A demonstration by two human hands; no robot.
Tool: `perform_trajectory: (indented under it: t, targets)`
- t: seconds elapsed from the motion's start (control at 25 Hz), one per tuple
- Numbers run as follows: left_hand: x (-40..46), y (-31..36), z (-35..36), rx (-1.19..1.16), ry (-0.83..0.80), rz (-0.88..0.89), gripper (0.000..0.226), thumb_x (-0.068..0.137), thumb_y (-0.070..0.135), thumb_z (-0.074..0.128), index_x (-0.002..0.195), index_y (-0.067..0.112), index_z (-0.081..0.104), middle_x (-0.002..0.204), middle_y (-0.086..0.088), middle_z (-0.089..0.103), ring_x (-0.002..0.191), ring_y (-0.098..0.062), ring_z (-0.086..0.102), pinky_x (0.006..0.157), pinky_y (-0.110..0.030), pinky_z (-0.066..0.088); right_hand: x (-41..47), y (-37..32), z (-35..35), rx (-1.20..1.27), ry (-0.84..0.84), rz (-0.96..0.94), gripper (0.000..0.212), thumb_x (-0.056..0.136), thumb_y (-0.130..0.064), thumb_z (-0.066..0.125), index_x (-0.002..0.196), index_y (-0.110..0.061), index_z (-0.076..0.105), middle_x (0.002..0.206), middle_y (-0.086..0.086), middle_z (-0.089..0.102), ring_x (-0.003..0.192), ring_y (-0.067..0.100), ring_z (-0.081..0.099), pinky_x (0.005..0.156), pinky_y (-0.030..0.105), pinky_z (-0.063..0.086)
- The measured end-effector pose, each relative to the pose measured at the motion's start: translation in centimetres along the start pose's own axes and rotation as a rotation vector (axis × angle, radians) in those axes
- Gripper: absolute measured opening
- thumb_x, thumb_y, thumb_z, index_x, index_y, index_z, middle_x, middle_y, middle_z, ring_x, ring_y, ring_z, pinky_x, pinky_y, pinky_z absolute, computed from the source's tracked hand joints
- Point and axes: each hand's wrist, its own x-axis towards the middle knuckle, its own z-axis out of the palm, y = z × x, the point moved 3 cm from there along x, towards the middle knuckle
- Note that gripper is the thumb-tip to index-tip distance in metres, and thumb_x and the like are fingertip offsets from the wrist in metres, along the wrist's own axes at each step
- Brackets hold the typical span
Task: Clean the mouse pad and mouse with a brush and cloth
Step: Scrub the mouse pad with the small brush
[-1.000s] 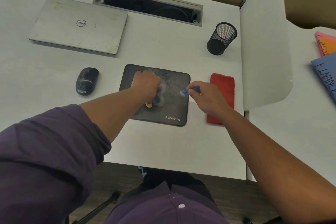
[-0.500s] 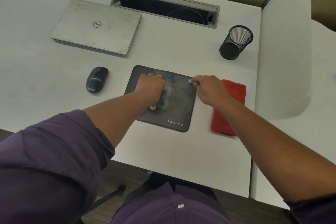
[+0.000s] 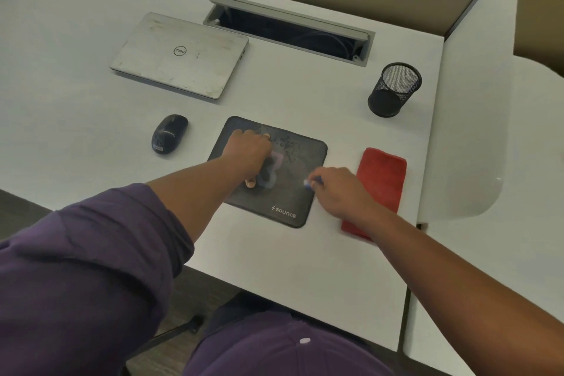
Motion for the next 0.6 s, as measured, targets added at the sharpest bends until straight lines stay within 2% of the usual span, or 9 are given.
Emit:
perform_trajectory:
  t: [0.08, 0.12, 0.16, 0.2, 0.28, 0.36, 0.44, 0.56, 0.6]
  targets:
    - [0.0, 0.1, 0.0, 0.007, -0.005, -0.009, 0.107, 0.051, 0.036, 0.095, 0.142, 0.011, 0.044, 0.103, 0.0, 0.067, 0.105, -0.024, 0.058, 0.071, -0.033, 0.034, -1.0, -0.3, 2.2, 0.08, -0.294, -0.061, 0.011, 0.089, -0.024, 0.063, 0.092, -0.025, 0.074, 0.093, -0.011, 0.072, 0.087, 0.011, 0.066, 0.069, 0.022, 0.045]
    - [0.1, 0.2, 0.0, 0.01, -0.011, -0.011, 0.108, 0.052, 0.036, 0.095, 0.143, 0.01, 0.042, 0.105, 0.0, 0.067, 0.107, -0.024, 0.057, 0.072, -0.033, 0.035, -1.7, -0.7, 2.8, 0.174, -0.371, -0.076, 0.009, 0.088, -0.027, 0.065, 0.09, -0.027, 0.074, 0.088, -0.017, 0.07, 0.08, 0.001, 0.064, 0.066, 0.018, 0.044]
    - [0.2, 0.1, 0.1, 0.011, -0.019, -0.011, 0.109, 0.053, 0.037, 0.095, 0.145, 0.011, 0.041, 0.106, -0.001, 0.067, 0.108, -0.025, 0.056, 0.074, -0.033, 0.035, -2.0, -1.0, 3.1, 0.264, -0.344, -0.092, 0.009, 0.089, -0.029, 0.065, 0.091, -0.028, 0.073, 0.084, -0.02, 0.068, 0.076, -0.004, 0.062, 0.064, 0.016, 0.042]
    - [0.3, 0.1, 0.2, 0.011, -0.027, -0.011, 0.111, 0.054, 0.037, 0.095, 0.146, 0.011, 0.039, 0.107, -0.001, 0.067, 0.109, -0.025, 0.055, 0.075, -0.033, 0.036, -1.8, -1.2, 3.1, 0.318, -0.228, -0.12, 0.01, 0.092, -0.029, 0.063, 0.094, -0.029, 0.073, 0.084, -0.021, 0.067, 0.075, -0.006, 0.061, 0.065, 0.016, 0.042]
    - [0.3, 0.1, 0.3, 0.012, -0.035, -0.015, 0.111, 0.055, 0.037, 0.094, 0.147, 0.012, 0.038, 0.108, 0.0, 0.067, 0.109, -0.025, 0.055, 0.075, -0.033, 0.037, -1.5, -1.5, 3.0, 0.32, -0.015, -0.165, 0.015, 0.096, -0.026, 0.06, 0.102, -0.025, 0.074, 0.091, -0.014, 0.072, 0.079, 0.003, 0.063, 0.071, 0.024, 0.046]
    - [0.3, 0.1, 0.2, 0.012, -0.029, -0.013, 0.109, 0.056, 0.035, 0.094, 0.148, 0.012, 0.038, 0.108, 0.0, 0.067, 0.107, -0.025, 0.055, 0.074, -0.033, 0.037, -1.4, -1.9, 3.7, 0.217, -0.101, -0.183, 0.017, 0.097, -0.026, 0.058, 0.104, -0.026, 0.074, 0.102, -0.01, 0.074, 0.089, 0.011, 0.064, 0.074, 0.026, 0.045]
    - [0.4, 0.2, 0.2, 0.001, -0.03, -0.021, 0.113, 0.056, 0.034, 0.094, 0.15, 0.011, 0.035, 0.107, -0.002, 0.067, 0.107, -0.025, 0.055, 0.074, -0.033, 0.035, -1.4, -1.8, 4.7, 0.181, -0.239, -0.157, 0.015, 0.094, -0.025, 0.059, 0.097, -0.027, 0.073, 0.101, -0.012, 0.071, 0.089, 0.011, 0.063, 0.07, 0.024, 0.043]
    - [0.4, 0.3, 0.0, 0.005, -0.035, -0.034, 0.119, 0.054, 0.034, 0.095, 0.152, 0.008, 0.031, 0.108, -0.003, 0.067, 0.109, -0.026, 0.055, 0.076, -0.033, 0.035, -1.0, -2.2, 4.2, 0.31, -0.184, -0.145, 0.015, 0.094, -0.025, 0.058, 0.096, -0.025, 0.073, 0.084, -0.022, 0.065, 0.075, -0.005, 0.058, 0.063, 0.011, 0.04]
    - [0.5, 0.4, 0.1, 0.008, -0.037, -0.031, 0.119, 0.053, 0.033, 0.095, 0.151, 0.008, 0.033, 0.107, -0.003, 0.067, 0.109, -0.026, 0.055, 0.076, -0.033, 0.036, -0.9, -2.5, 4.0, 0.274, -0.187, -0.151, 0.016, 0.095, -0.026, 0.057, 0.098, -0.024, 0.073, 0.084, -0.022, 0.065, 0.075, -0.004, 0.057, 0.065, 0.012, 0.041]
